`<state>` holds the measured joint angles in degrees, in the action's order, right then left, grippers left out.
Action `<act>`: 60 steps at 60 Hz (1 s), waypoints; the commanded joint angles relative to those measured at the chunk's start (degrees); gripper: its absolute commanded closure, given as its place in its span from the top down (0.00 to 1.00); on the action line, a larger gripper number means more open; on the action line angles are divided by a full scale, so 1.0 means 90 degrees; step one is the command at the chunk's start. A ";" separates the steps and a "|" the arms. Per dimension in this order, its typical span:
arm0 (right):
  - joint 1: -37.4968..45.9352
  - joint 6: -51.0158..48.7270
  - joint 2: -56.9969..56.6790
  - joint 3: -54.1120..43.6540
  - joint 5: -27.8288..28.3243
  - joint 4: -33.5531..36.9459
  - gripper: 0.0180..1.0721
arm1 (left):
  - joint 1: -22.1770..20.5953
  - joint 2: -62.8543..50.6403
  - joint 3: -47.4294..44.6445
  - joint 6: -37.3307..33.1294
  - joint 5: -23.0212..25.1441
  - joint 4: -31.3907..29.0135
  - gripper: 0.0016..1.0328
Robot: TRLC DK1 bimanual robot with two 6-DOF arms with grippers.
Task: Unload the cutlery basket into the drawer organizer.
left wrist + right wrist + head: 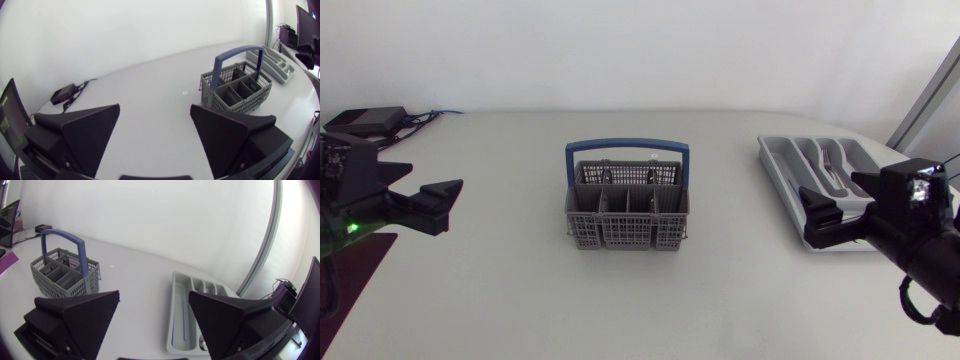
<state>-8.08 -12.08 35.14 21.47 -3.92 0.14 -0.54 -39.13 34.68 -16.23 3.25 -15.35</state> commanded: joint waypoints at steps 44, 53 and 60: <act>0.0550 0.0680 -0.2576 -0.1597 0.0174 -0.0016 0.95 | -0.0046 0.2630 -0.2314 0.1031 -0.0181 0.1204 0.95; 0.0677 0.0922 -0.3062 -0.1886 0.0270 -0.0016 0.95 | -0.0016 0.3115 -0.2749 0.1249 -0.0232 0.1346 0.95; 0.0778 0.1114 -0.3447 -0.2115 0.0346 -0.0016 0.95 | 0.0007 0.3500 -0.3094 0.1422 -0.0272 0.1458 0.95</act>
<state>-1.76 -4.58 6.28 4.69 -1.30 0.16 -0.95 -9.89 9.50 -5.93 1.17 -3.70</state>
